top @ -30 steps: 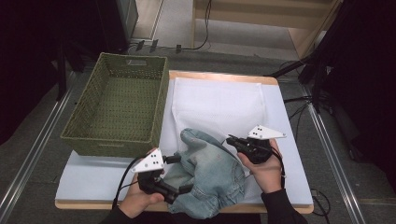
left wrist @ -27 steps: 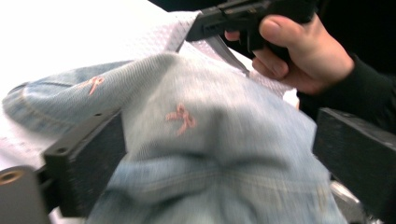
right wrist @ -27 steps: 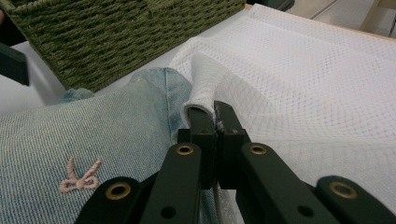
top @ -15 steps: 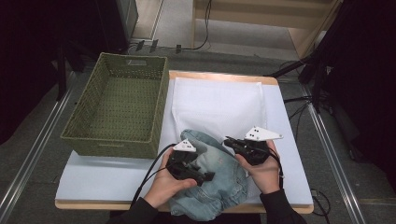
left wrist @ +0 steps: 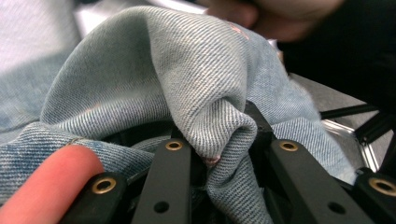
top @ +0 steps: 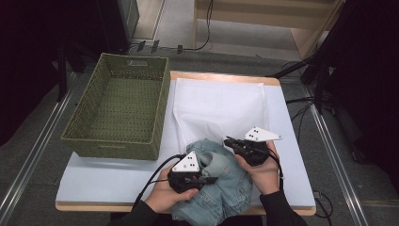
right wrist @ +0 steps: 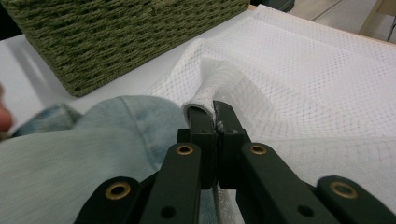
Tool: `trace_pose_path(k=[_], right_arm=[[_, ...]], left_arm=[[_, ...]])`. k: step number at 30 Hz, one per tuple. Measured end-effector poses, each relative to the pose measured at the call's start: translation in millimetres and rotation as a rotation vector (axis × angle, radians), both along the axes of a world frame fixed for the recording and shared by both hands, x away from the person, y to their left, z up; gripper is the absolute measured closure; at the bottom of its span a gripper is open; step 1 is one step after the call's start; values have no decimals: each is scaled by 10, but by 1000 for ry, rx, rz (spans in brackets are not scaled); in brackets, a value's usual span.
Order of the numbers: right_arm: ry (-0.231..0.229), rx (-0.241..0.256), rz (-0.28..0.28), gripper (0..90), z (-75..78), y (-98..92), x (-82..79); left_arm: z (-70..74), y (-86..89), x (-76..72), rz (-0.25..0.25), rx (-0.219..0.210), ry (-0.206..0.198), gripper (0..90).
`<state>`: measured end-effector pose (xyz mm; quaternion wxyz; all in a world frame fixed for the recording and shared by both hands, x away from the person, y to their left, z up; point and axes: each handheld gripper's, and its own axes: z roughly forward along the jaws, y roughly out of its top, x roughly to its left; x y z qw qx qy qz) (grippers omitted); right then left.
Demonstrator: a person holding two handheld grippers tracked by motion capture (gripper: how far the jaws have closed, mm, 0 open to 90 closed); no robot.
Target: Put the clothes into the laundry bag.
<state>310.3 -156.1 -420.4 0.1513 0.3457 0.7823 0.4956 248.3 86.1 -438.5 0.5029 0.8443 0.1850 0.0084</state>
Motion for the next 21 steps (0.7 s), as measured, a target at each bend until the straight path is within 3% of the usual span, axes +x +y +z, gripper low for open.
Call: trace_pose_path(k=[3,6,8,11,16,18,21], right_arm=[[-4,-9,-3,895,-1,29,5],[-12,2,-10,895,27,31,-7],[-24,37,-10,896,79,14,-29],[-55,80,3,896,234,3,-107],[-107,71,-20,895,409,-23,-214],[-96,70,-16,895,409,-43,-209],[-77,74,-14,895,379,-32,-192]], left_arm=[[35,-33,-44,-46,-32,-36,774],[67,-63,-55,-70,-54,-45,773],[101,-73,-47,-14,-35,-56,773],[167,-25,-30,73,-56,-57,773],[332,243,12,199,-179,-59,772],[366,317,29,251,-207,-49,771],[337,298,39,297,-175,-44,768]])
